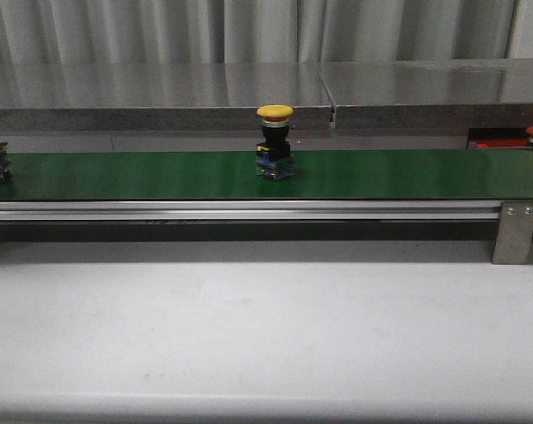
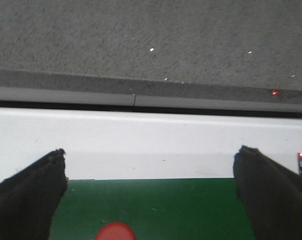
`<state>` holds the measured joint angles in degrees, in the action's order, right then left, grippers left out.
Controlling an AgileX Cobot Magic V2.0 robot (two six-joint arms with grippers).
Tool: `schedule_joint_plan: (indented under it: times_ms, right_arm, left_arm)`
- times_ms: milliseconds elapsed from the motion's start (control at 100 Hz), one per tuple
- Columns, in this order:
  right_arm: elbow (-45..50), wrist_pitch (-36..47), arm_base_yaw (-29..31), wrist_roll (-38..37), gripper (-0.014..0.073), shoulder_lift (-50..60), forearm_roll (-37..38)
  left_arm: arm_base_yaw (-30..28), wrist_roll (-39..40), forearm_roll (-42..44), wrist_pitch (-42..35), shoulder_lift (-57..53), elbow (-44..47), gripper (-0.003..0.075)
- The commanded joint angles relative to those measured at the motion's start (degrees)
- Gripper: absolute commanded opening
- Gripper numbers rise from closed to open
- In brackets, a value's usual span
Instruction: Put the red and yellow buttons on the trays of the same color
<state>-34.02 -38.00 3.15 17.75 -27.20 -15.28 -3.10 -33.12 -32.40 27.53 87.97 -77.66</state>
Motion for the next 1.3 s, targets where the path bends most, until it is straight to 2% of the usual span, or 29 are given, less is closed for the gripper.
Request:
schedule_joint_plan:
  times_ms: [0,270,440,560,700,920,1110,1200,1290]
  right_arm:
    - [-1.5,4.3,0.2,0.3,-0.0067,-0.1,-0.5]
    - [-1.5,4.3,0.2,0.3,-0.0067,-0.1,-0.5]
    - [-1.5,4.3,0.2,0.3,-0.0067,-0.1,-0.5]
    - [-1.5,4.3,0.2,0.3,-0.0067,-0.1,-0.5]
    - [-1.5,4.3,0.2,0.3,-0.0067,-0.1,-0.5]
    - [-1.5,4.6,0.2,0.3,-0.0067,-0.1,-0.7]
    - [-1.0,4.1,0.2,0.3,-0.0059,-0.2,-2.2]
    - [-1.0,3.3,0.2,0.3,0.0020,-0.2,-3.1]
    - [-1.0,3.0,0.2,0.3,0.0213,-0.2,-3.4]
  left_arm:
    - [1.7,-0.6,-1.1,-4.6,-6.7,1.4,0.0615]
    - [5.7,-0.7,-1.4,-9.1,-23.4,18.3,0.0543]
    - [6.1,-0.7,-2.9,-11.5,-34.9,29.9,0.0508]
    - [6.1,-0.7,-2.9,-11.5,-41.9,36.7,0.0457]
    - [6.1,-0.7,-3.1,-11.4,-48.9,42.7,0.0333]
    - [6.1,-0.4,-3.6,-11.4,-54.2,47.4,-0.0018]
    - [6.1,-0.4,-3.6,-11.4,-54.1,47.5,-0.0019]
    - [6.1,-0.4,-3.6,-11.4,-54.1,47.5,-0.0019]
    - [6.1,-0.4,-3.6,-11.4,-54.1,47.5,-0.0019]
